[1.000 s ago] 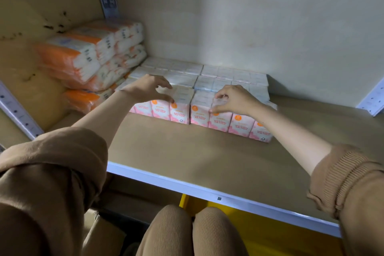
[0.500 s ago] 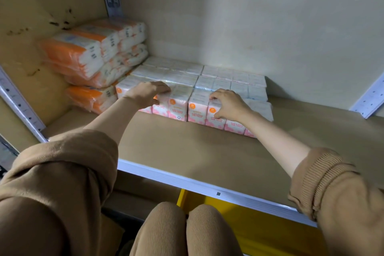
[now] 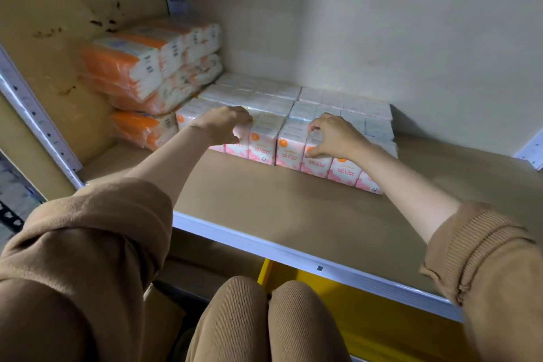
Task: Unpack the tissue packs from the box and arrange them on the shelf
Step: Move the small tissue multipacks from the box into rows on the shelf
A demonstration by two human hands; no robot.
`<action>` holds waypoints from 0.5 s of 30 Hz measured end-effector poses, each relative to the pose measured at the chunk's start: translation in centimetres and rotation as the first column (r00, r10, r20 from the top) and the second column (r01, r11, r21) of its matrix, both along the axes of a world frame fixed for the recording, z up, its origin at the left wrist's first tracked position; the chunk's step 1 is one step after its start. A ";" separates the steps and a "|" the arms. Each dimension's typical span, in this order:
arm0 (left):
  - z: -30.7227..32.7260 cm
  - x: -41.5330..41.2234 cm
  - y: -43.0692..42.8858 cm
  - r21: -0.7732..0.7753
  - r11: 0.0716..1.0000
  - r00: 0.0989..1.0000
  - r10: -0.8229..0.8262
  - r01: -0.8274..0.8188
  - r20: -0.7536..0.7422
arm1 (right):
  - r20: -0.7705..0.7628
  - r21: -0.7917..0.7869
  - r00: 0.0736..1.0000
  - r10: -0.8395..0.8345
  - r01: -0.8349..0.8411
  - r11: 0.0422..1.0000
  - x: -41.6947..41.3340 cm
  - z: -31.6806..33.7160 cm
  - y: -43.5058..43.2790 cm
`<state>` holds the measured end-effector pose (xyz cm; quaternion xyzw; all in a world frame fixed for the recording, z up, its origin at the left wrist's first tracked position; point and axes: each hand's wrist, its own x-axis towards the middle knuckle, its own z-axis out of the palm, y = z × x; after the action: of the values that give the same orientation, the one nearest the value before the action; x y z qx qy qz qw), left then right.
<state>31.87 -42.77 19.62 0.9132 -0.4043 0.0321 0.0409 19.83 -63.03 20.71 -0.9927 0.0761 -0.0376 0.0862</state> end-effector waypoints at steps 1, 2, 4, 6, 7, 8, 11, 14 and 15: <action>0.1 -0.3 0.0 -0.007 1.000 1.000 0.006 -0.006 -0.005 | 0.018 0.002 1.000 -0.001 0.001 1.000 -0.1 0.2 0.2; 0.2 -0.6 0.1 -0.013 1.000 1.000 0.011 -0.011 -0.011 | 0.035 0.008 0.999 -0.001 0.001 1.000 -0.1 0.3 0.5; 0.6 -1.5 0.4 -0.022 0.999 1.000 0.023 -0.023 -0.013 | 0.062 0.020 0.998 0.012 -0.014 1.000 -0.3 0.5 1.3; 0.8 -2.6 0.8 -0.038 0.998 0.999 0.044 -0.045 -0.020 | 0.067 0.028 0.997 0.045 -0.047 0.998 -0.6 0.6 2.5; 0.8 -3.2 1.2 -0.050 0.997 0.998 0.061 -0.062 -0.028 | 0.068 0.032 0.996 0.065 -0.068 0.997 -0.9 0.6 3.2; 0.8 -3.8 1.6 -0.060 0.995 0.996 0.081 -0.083 -0.037 | 0.072 0.041 0.994 0.082 -0.085 0.996 -1.1 0.5 4.0; 0.4 -5.9 3.4 -0.068 0.988 0.989 0.136 -0.139 -0.058 | 0.094 0.070 0.988 0.126 -0.133 0.989 -1.7 0.0 6.2; -0.5 -8.2 5.8 -0.046 0.980 0.979 0.192 -0.195 -0.065 | 0.079 0.071 0.977 0.198 -0.204 0.976 -1.9 -0.7 9.1; -0.8 -8.9 6.8 -0.041 0.976 0.975 0.210 -0.213 -0.066 | 0.077 0.068 0.970 0.232 -0.237 0.969 -2.0 -0.9 10.2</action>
<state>22.95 -35.98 18.79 0.9503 -0.3024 0.0177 0.0714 17.85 -52.82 19.79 -0.9888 -0.0434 -0.0581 0.1307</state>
